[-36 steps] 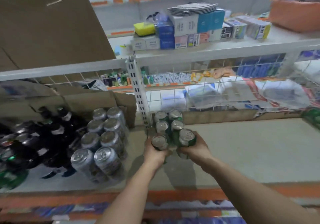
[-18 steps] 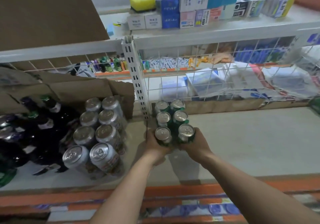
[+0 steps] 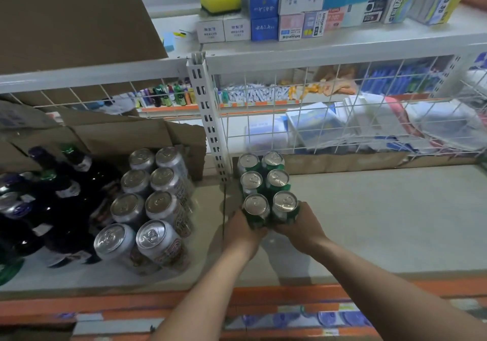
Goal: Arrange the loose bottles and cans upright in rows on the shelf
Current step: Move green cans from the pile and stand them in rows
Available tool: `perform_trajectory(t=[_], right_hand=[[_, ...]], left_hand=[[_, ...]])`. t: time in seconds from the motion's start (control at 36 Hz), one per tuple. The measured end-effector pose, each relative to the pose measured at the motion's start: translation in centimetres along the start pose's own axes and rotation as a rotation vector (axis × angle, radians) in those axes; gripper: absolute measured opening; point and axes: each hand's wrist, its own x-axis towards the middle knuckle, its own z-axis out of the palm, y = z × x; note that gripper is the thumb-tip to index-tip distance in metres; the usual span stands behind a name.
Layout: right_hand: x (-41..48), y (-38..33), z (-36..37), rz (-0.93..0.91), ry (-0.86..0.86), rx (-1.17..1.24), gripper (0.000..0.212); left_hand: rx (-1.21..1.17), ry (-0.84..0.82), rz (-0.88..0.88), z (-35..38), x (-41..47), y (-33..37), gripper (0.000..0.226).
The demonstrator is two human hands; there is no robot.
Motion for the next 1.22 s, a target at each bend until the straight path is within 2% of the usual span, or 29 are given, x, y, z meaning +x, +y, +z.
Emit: perform_trajectory(t=[0.36, 0.47, 0.53, 0.58, 0.67, 0.78, 0.86, 0.92, 0.97, 1.06, 1.22], right_hand=[[-0.3, -0.5, -0.4, 0.022, -0.030, -0.020, 0.030], [-0.1, -0.4, -0.6, 0.048, -0.111, -0.003, 0.047], [0.0, -0.3, -0.9, 0.040, -0.144, 0.036, 0.065], [-0.7, -1.9, -1.6, 0.057, -0.099, 0.070, 0.081], [-1.6, -4.6, -3.3, 0.062, -0.042, 0.162, 0.080], [-1.2, -7.1, -7.5, 0.076, 0.155, 0.256, 0.077], [-1.9, -7.6, -11.2, 0.100, 0.287, 0.307, 0.093], [-3.3, -7.5, -14.1, 0.117, 0.327, 0.290, 0.092], [-4.3, -6.7, -17.2, 0.147, 0.367, 0.260, 0.080], [-6.2, -5.1, -22.4, 0.181, 0.468, 0.240, 0.072], [-9.2, 0.1, -32.7, 0.313, 0.654, 0.256, 0.080]], left_hand=[[0.009, -0.020, -0.005, -0.5, -0.5, 0.5, 0.058], [0.003, -0.051, 0.021, -1.1, -1.1, 1.3, 0.064], [-0.073, -0.069, 0.028, -1.7, -1.6, 1.7, 0.065], [-0.143, -0.059, 0.060, -2.9, -1.9, 2.2, 0.065], [-0.175, 0.038, 0.148, -4.9, -1.6, 2.8, 0.077], [-0.178, 0.031, 0.258, -7.5, -1.2, 6.1, 0.083], [-0.133, -0.015, 0.348, -6.8, -1.0, 9.6, 0.084], [-0.140, -0.095, 0.382, -5.0, -1.1, 11.9, 0.074], [-0.103, -0.172, 0.414, -2.5, -1.2, 14.2, 0.071], [-0.049, -0.252, 0.475, 2.0, -1.3, 17.8, 0.064], [0.023, -0.395, 0.511, 11.7, -2.1, 24.7, 0.067]])
